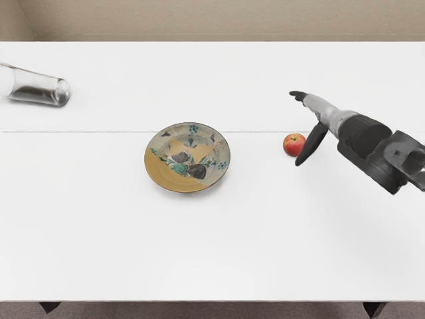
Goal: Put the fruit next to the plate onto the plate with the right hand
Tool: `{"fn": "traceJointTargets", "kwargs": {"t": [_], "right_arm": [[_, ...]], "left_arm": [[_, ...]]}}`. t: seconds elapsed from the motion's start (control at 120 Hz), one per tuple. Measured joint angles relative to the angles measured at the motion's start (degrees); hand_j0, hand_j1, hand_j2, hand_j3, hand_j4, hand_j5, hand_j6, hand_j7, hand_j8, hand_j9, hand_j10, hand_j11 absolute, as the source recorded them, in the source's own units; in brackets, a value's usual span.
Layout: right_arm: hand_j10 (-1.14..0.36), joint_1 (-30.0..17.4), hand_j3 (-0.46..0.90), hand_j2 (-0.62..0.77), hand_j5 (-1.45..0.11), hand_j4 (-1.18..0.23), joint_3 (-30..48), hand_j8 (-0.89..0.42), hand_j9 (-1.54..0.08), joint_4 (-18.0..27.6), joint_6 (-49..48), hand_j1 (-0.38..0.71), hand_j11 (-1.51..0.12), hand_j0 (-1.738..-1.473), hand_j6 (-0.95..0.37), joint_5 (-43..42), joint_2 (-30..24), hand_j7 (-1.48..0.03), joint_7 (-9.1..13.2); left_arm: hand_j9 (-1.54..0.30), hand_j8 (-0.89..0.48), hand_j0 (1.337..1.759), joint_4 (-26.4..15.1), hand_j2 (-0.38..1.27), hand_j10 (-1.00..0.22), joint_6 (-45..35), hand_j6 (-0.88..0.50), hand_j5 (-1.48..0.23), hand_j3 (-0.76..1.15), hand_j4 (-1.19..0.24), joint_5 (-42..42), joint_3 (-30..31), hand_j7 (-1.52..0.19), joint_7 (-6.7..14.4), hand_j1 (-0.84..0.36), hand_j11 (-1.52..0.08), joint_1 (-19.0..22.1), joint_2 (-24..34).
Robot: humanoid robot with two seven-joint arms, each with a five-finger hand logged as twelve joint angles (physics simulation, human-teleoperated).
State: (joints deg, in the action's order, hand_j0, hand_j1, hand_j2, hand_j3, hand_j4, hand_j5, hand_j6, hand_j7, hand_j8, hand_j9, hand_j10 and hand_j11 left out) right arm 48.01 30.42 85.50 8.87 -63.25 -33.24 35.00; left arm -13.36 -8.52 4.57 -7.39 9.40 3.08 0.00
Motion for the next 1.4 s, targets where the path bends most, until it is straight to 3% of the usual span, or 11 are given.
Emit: {"fn": "traceJointTargets", "kwargs": {"t": [0.242,0.392,0.592,0.942,1.092,1.242,1.4], "right_arm": [[-0.09,1.91,0.00,-0.02,-0.11,-0.09,-6.61,-0.09,-0.11,-9.01,9.62,-0.25,-0.11,-1.658,-0.09,-3.22,7.64,-0.11,0.00],[-0.17,1.86,0.00,-0.03,-0.22,-0.17,-8.95,-0.17,-0.22,-12.51,11.14,-0.15,-0.22,-1.658,-0.17,-3.78,9.06,-0.22,0.00],[-0.31,1.78,0.00,-0.06,-0.40,-0.31,-9.83,-0.31,-0.40,-13.33,11.30,0.01,-0.40,-1.658,-0.31,-3.79,9.78,-0.40,0.00],[-0.45,1.77,0.00,-0.09,-0.58,-0.45,-11.30,-0.45,-0.58,-13.64,11.14,0.18,-0.58,-1.658,-0.45,-3.07,10.24,-0.58,0.00],[-0.48,1.75,0.00,-0.07,-0.66,-0.53,-11.69,-0.37,-0.68,-13.54,11.06,0.24,-0.68,-1.656,-0.52,-3.26,10.29,-0.67,0.03],[-0.43,1.70,0.00,-0.09,-0.72,-0.60,-11.77,-0.33,-0.74,-13.49,11.05,0.25,-0.77,-1.650,-0.49,-3.39,10.66,-0.74,0.09],[-0.47,1.89,0.00,0.06,-0.77,-0.61,-10.26,-0.37,-0.78,-13.26,11.08,0.25,-0.80,-1.652,-0.53,-2.90,10.63,-0.78,0.01]], "left_arm": [[-0.01,-0.01,1.658,0.00,0.00,-0.01,0.00,-0.01,-0.01,0.00,-0.01,0.00,0.01,-0.01,0.00,0.34,-0.01,0.00,0.00],[-0.01,-0.01,1.658,0.00,0.00,-0.01,0.00,-0.01,-0.01,0.00,-0.01,0.00,0.00,-0.01,0.00,0.34,-0.01,0.00,0.00],[-0.01,-0.01,1.658,0.00,0.00,-0.01,0.00,-0.01,-0.01,0.00,-0.01,0.00,0.00,-0.01,0.00,0.34,-0.01,0.00,0.00],[-0.01,-0.01,1.658,0.00,0.00,-0.01,0.00,-0.01,-0.01,0.00,-0.01,0.00,0.00,-0.01,0.00,0.34,-0.01,0.00,0.00],[-0.01,-0.01,1.658,0.00,0.00,-0.01,0.00,-0.01,-0.01,0.00,-0.01,0.00,0.00,-0.01,0.00,0.34,-0.01,0.00,0.00],[-0.01,-0.01,1.658,0.00,0.00,-0.01,0.00,-0.01,-0.01,0.00,-0.01,0.01,-0.01,-0.01,0.00,0.34,-0.01,0.04,0.00],[-0.01,-0.01,1.658,0.00,0.00,-0.01,0.00,-0.01,-0.01,0.00,-0.01,0.00,0.00,-0.01,0.00,0.34,-0.01,0.00,0.00]]}}
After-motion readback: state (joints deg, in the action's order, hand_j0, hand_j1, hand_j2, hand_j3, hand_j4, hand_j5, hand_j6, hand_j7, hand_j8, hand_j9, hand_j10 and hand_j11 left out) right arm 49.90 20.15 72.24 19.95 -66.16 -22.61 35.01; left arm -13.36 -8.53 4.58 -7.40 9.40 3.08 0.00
